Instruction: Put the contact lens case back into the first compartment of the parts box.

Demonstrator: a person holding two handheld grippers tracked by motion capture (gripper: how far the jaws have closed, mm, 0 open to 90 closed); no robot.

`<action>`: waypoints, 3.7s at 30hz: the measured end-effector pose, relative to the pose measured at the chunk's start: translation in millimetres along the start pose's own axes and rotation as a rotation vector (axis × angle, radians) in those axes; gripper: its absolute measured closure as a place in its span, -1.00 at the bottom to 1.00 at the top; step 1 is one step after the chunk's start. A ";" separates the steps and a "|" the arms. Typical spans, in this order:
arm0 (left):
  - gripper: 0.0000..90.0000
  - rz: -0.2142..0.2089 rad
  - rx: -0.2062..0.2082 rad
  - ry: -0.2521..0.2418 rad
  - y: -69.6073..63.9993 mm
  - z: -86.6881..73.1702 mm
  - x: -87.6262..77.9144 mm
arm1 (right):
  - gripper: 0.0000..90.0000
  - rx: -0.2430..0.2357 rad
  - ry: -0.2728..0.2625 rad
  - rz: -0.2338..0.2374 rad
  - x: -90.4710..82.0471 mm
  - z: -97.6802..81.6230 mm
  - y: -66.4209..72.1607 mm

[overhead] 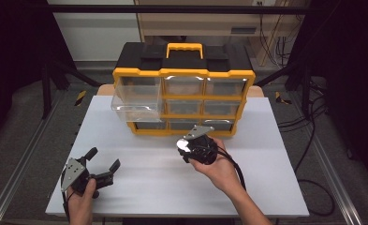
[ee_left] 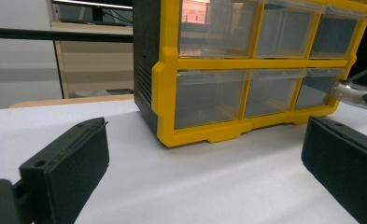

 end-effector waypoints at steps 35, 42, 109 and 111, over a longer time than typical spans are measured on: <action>-0.99 -0.003 -0.007 -0.003 1.2 -0.1 0.7 | 0.09 -0.071 -0.114 -0.073 -76.7 68.3 -4.1; -0.99 -0.002 -0.004 -0.004 1.0 0.3 0.7 | 0.09 -0.096 -0.110 -0.092 -84.9 80.0 -3.8; -0.99 -0.010 0.028 -0.003 -5.7 1.1 2.2 | 0.09 -0.002 -0.325 -0.096 -108.3 180.4 -22.9; -0.99 -0.010 0.027 -0.003 -5.8 1.2 1.9 | 0.09 -0.003 -0.326 -0.093 -106.9 182.7 -21.8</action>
Point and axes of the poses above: each handheld gripper's, and its own axes: x roughly forward along the jaws, z roughly out of its top, y roughly to its left, the point moved 3 cm from there along x, roughly forward along the jaws, and after that the axes turned 2 degrees about -x, right-handed, at the moved point
